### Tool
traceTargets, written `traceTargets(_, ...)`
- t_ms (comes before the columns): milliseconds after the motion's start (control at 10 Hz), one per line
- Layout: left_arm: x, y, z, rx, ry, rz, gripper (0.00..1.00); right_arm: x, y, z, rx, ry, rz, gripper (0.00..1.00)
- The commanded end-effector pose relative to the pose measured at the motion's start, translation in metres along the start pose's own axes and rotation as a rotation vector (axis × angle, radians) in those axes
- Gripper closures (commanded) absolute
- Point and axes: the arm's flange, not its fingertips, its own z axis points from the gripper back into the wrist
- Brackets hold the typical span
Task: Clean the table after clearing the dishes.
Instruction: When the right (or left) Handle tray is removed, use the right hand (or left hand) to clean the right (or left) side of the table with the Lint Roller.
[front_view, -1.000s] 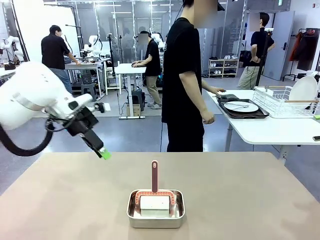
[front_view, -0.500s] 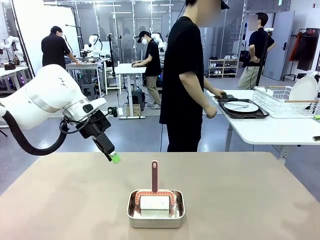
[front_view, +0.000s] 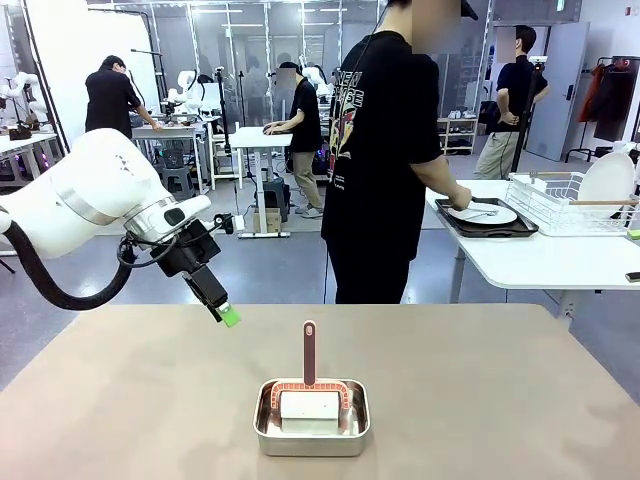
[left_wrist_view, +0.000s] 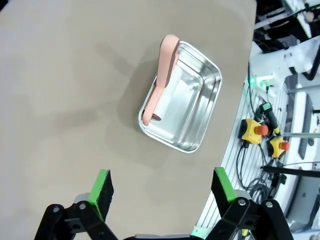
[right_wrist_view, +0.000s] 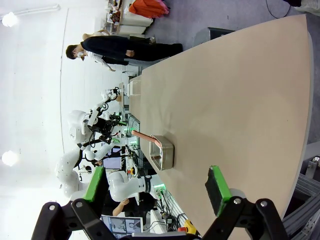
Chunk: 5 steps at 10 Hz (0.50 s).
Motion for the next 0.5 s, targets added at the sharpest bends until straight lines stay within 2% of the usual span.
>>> traceTargets(0, 0.025, 0.004, -0.004, 0.032, 0.082, -0.092, 0.0, -0.001, 0.003, 0.0, 0.0, -0.001, 0.003, 0.0)
traceTargets(400, 0.094, 0.013, -0.024, 0.078, 0.225, -0.171, 0.0, -0.001, 0.003, 0.0, 0.0, -0.001, 0.003, 0.0)
